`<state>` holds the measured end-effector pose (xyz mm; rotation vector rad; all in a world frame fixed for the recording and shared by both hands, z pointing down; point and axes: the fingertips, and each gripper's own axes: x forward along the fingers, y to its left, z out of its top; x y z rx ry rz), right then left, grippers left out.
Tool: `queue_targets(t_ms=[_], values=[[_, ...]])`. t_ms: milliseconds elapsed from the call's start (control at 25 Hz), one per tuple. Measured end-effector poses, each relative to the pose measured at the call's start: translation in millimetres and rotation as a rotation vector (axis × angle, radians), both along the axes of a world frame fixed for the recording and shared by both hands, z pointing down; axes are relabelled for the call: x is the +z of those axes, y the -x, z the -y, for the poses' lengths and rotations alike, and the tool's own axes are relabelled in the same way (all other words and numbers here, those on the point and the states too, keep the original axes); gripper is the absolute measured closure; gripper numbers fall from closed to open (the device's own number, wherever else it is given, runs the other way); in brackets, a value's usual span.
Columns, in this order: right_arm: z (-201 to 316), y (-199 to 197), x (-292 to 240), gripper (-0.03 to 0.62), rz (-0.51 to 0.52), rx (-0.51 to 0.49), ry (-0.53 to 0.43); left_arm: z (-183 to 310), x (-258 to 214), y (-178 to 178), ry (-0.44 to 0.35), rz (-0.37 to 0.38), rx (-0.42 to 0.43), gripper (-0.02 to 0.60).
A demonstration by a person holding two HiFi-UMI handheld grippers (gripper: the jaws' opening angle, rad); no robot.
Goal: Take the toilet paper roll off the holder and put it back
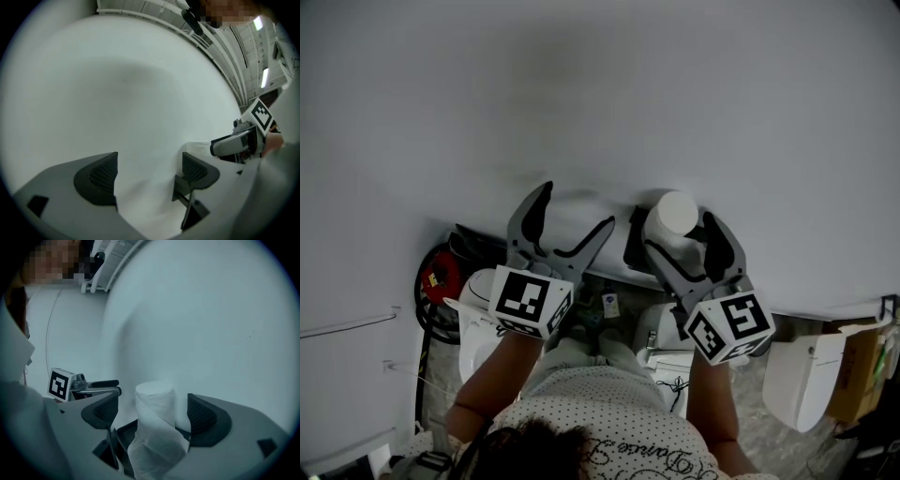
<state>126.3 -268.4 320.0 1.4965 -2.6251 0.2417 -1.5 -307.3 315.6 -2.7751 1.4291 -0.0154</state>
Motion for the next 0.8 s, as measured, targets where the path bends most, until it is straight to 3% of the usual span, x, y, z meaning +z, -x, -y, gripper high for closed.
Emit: queue_targets(t_ms=[320, 800], values=[[5, 3, 15, 0.161, -0.051, 0.001, 0.083, 2, 1, 0, 0.01, -0.001, -0.003, 0.169], [0, 1, 19, 0.207, -0.101, 0.0, 0.118, -1, -2, -7, 0.006, -0.006, 0.02, 0.169]])
